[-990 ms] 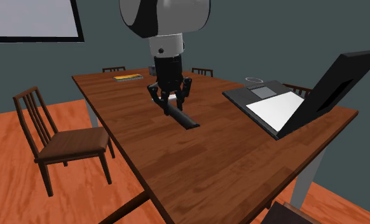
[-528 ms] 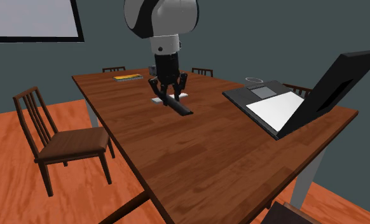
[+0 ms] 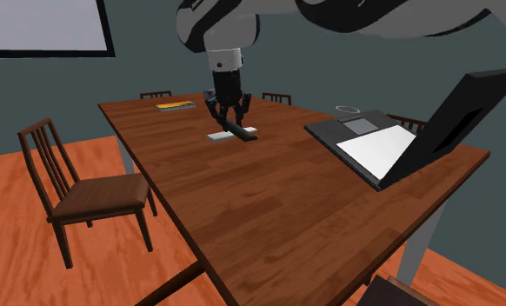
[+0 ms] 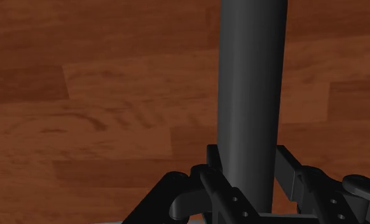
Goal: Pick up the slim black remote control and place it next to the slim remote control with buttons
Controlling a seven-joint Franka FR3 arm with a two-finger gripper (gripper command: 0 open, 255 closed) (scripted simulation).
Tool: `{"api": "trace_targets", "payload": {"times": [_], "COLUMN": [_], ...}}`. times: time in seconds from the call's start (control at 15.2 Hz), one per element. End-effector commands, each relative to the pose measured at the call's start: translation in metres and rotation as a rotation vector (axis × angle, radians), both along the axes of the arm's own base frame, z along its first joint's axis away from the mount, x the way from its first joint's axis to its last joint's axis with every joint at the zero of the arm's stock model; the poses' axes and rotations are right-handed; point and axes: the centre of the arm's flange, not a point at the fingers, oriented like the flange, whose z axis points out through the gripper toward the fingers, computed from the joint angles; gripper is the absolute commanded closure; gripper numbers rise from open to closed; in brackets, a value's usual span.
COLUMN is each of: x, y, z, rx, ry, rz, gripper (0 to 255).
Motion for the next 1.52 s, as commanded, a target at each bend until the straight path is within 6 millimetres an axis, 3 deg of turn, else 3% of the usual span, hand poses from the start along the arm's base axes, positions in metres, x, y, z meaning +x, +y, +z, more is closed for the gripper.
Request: {"api": "trace_targets", "payload": {"times": [0.0,0.99,1.45], "x": [0.022,0.026,0.026], "y": [-0.013,-0.016,-0.016], "z": [0.001,-0.076,-0.076], "rx": [0.0,0.0,0.0], "ry": [0.0,0.0,0.0], "rz": [0.001,0.001,0.001], "gripper": [255,255,255]}}
